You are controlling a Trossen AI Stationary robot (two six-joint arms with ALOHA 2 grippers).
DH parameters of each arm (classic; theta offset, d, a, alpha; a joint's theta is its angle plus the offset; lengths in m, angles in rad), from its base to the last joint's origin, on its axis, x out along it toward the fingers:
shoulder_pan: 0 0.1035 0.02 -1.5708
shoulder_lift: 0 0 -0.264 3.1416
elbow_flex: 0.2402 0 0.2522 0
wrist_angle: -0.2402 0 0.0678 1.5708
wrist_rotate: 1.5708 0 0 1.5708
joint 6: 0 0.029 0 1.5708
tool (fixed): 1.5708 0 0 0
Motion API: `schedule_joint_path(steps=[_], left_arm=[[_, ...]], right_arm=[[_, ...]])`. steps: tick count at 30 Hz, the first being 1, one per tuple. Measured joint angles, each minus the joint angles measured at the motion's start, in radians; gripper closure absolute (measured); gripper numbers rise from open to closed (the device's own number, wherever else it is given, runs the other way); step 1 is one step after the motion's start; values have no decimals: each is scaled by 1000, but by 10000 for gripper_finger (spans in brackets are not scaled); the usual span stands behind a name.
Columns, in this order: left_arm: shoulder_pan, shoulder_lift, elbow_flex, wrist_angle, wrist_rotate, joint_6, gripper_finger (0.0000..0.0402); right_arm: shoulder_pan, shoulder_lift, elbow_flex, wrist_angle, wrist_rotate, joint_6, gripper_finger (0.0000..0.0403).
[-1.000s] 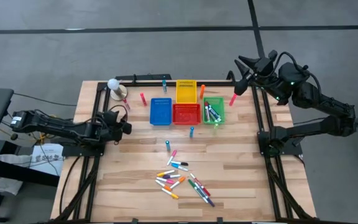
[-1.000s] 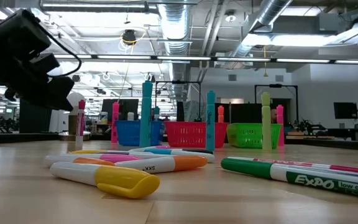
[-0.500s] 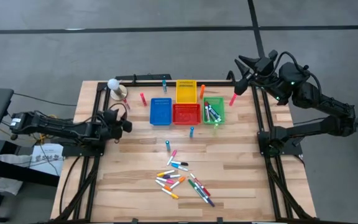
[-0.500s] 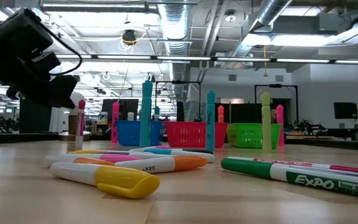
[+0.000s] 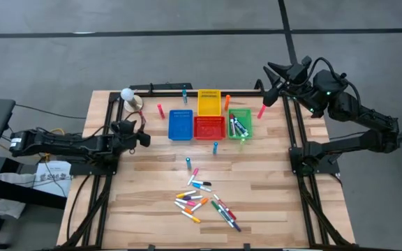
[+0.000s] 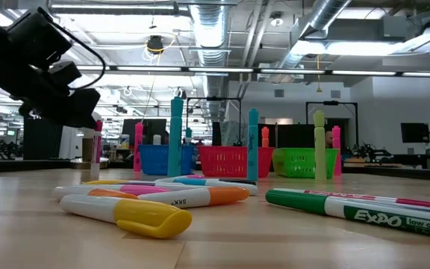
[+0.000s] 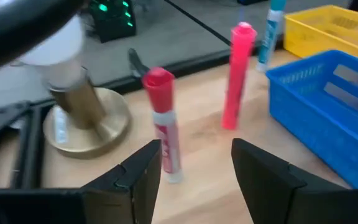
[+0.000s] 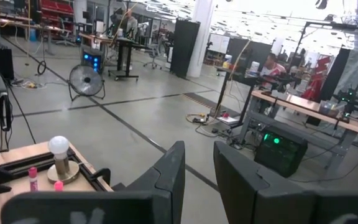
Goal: Pick & Place Markers
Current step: Put the large pink marker pen into the green bin
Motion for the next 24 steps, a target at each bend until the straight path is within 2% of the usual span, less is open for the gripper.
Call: schedule_joint_path(steps=[5,15,20,24], left_arm=[[1,0,0,18,-16,48,207],[1,0,0,26,-54,50,207],[1,0,0,25,-54,178,207],[1,0,0,26,-54,160,207]], right_arm=[[0,0,0,0,0,-5,329],[0,2,0,-1,0,-5,329],[0,2,0,-1,0,-5,329],[0,2,0,-1,0,-5,329]])
